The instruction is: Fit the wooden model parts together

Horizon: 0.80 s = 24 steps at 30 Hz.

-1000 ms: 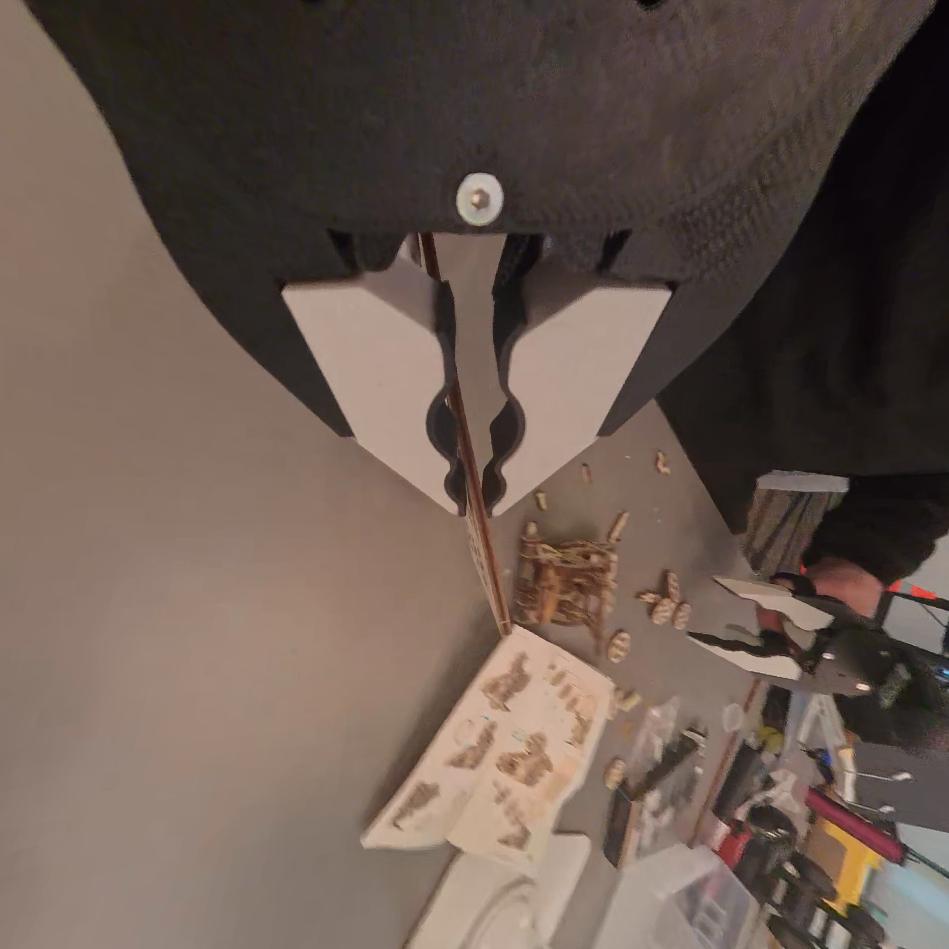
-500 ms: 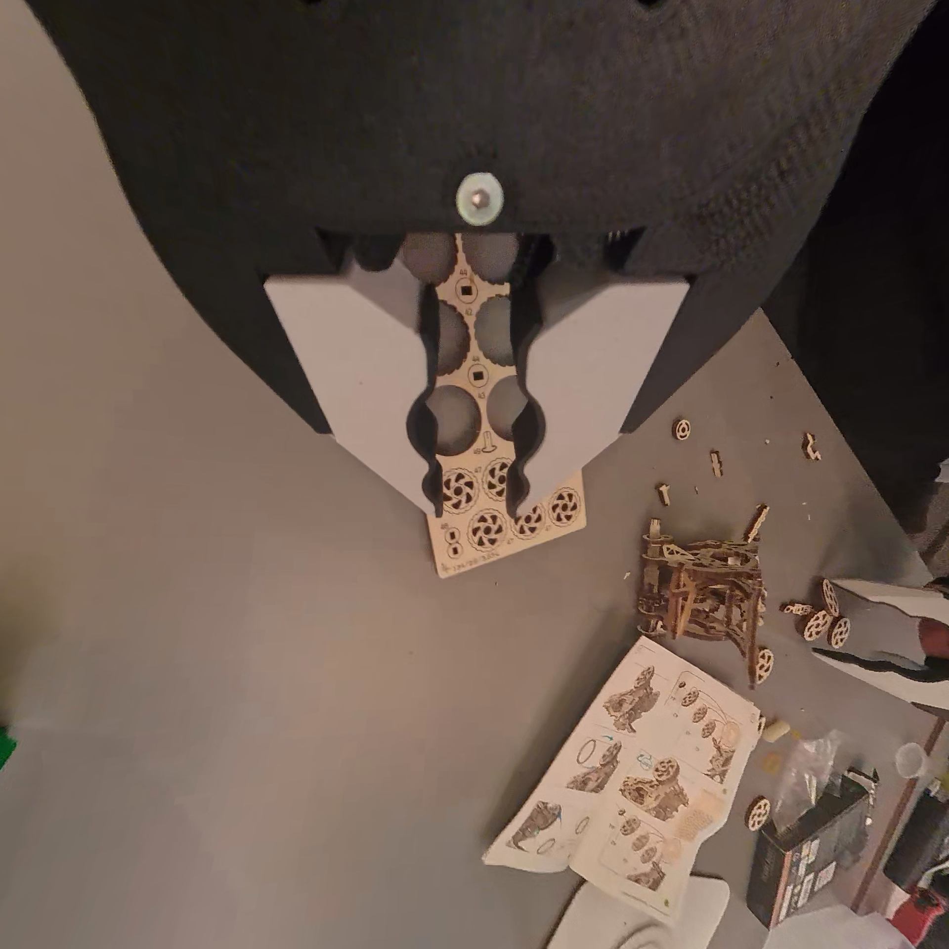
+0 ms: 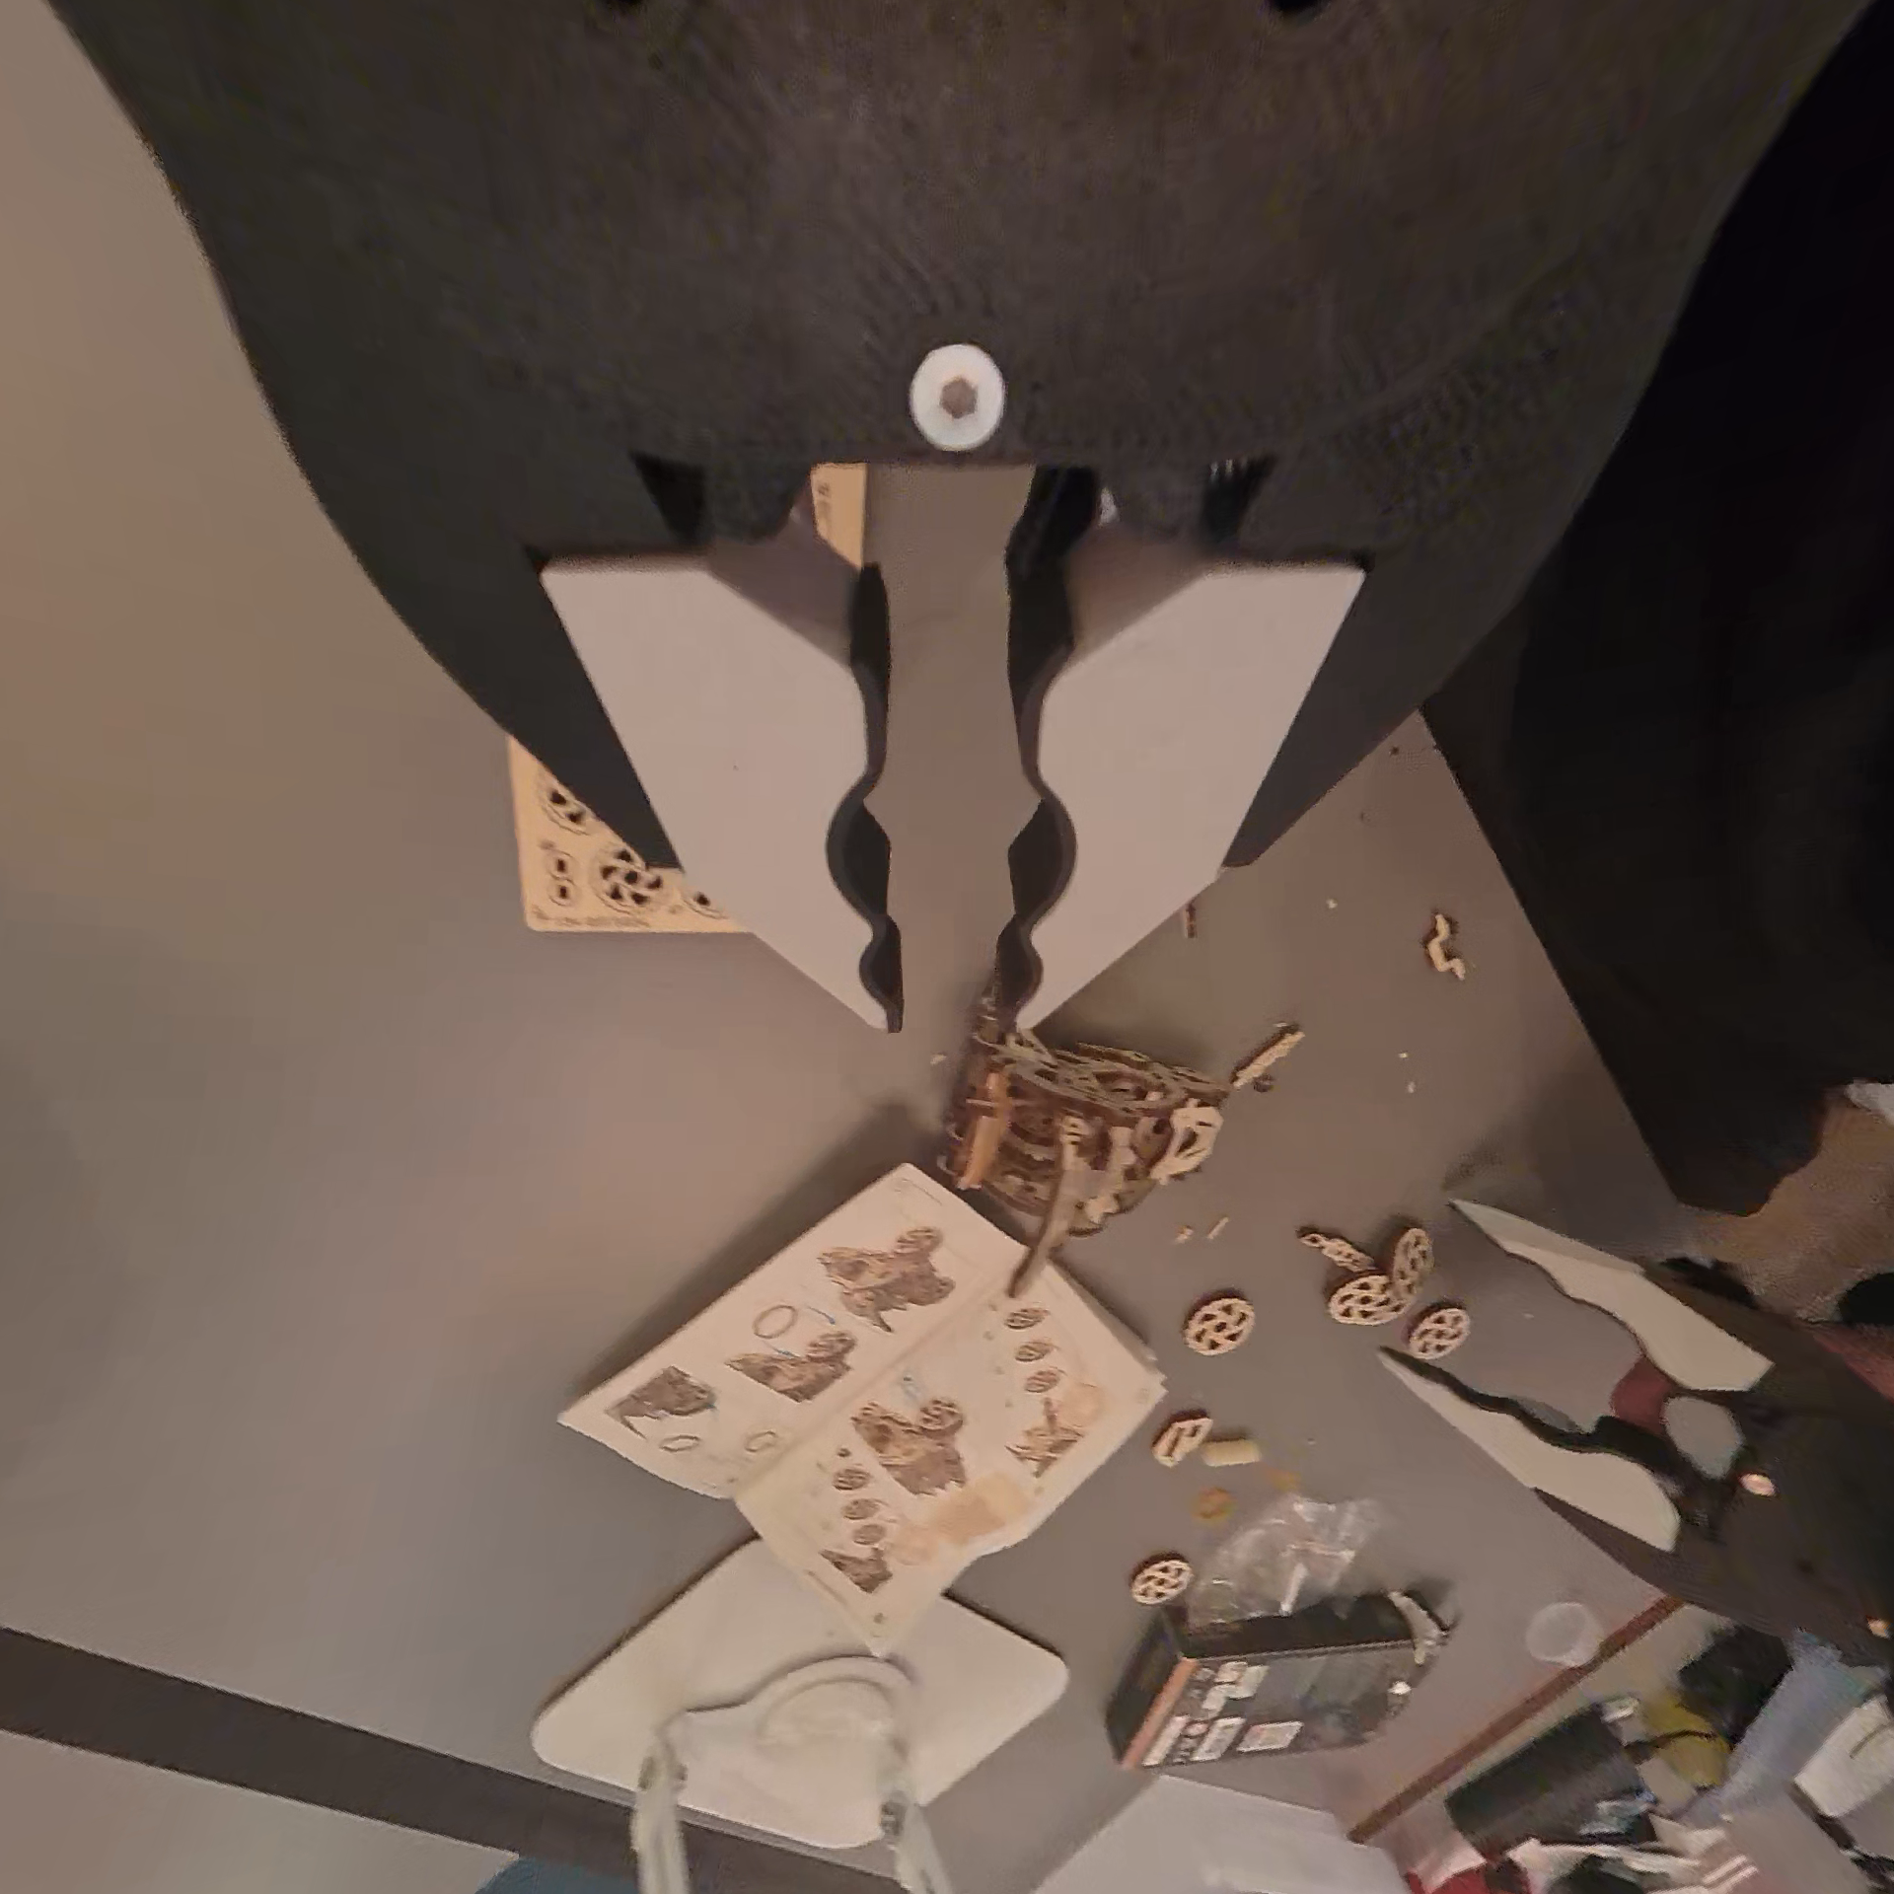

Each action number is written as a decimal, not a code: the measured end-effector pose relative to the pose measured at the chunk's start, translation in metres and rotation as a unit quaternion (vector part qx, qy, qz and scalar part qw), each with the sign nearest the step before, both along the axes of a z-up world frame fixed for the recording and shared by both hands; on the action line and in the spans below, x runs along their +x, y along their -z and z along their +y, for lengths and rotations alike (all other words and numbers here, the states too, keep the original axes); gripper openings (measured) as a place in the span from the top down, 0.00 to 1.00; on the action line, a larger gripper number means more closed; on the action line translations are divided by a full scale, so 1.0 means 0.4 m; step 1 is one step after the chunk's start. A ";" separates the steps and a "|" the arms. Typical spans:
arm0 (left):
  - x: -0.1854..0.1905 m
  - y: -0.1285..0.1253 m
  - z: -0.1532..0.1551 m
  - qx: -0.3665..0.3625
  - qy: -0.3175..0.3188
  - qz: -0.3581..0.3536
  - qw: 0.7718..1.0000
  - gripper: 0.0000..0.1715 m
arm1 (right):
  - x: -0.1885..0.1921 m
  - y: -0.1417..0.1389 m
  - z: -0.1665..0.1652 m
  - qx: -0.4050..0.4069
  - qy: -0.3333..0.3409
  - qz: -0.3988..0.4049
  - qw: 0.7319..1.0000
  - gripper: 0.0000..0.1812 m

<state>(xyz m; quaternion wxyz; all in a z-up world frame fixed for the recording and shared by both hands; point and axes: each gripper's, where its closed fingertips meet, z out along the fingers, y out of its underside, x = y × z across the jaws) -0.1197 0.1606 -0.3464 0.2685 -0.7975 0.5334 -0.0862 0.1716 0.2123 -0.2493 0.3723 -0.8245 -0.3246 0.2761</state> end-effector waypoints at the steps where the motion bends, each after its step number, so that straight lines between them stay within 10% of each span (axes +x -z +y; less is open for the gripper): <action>1: -0.003 0.004 0.002 0.008 -0.012 0.004 1.000 0.60 | -0.014 -0.003 -0.008 0.006 -0.007 0.002 1.000 0.91; 7: 0.000 0.008 0.002 0.056 -0.046 0.027 0.997 0.82 | -0.063 0.013 -0.033 0.010 -0.029 0.008 1.000 0.93; 24: 0.092 -0.013 -0.067 0.010 -0.034 -0.037 0.999 0.73 | -0.141 0.017 -0.084 0.008 -0.095 0.034 0.995 0.94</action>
